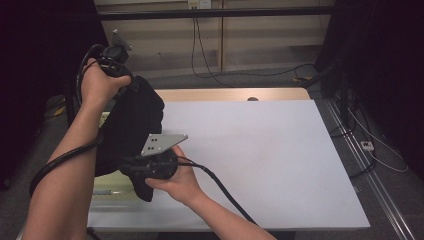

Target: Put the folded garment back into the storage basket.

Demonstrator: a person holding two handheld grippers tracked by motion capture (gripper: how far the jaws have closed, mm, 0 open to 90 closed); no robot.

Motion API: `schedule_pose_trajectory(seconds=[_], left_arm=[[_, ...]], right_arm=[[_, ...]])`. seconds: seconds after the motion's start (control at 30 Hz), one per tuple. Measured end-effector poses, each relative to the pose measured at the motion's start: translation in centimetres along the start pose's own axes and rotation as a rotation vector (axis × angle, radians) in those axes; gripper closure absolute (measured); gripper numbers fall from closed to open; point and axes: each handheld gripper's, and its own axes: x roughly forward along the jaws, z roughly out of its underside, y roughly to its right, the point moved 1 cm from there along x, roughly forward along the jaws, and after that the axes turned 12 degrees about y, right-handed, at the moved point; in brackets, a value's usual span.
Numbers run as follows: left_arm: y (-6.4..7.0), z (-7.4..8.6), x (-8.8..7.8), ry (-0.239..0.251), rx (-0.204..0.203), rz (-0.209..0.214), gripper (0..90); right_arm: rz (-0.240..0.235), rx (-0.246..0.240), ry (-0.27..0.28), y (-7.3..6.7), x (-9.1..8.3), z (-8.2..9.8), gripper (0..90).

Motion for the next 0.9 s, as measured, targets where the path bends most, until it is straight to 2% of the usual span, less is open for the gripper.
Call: schedule_pose_trajectory(seconds=[0.33,0.43,0.53,0.67,0.9], left_arm=[[-0.4,0.0,-0.3,0.008,-0.005,-0.011,83.5],[-0.5,0.0,-0.4,0.003,0.002,-0.007,83.5],[-0.6,0.0,-0.5,0.013,-0.008,-0.010,83.5],[-1.1,0.2,-0.6,0.009,-0.001,-0.015,83.5],[-1.8,0.7,-0.3,0.016,-0.018,-0.021,83.5]], right_arm=[[0.003,-0.009,-0.004,0.0,0.4,-0.1,81.1],[-0.010,0.010,0.009,0.0,0.5,-0.2,81.1],[0.006,-0.046,-0.020,0.0,0.9,-0.1,81.1],[-0.011,0.008,-0.004,0.1,1.3,0.3,81.1],[-0.008,0.003,-0.016,0.0,2.1,0.7,81.0]])
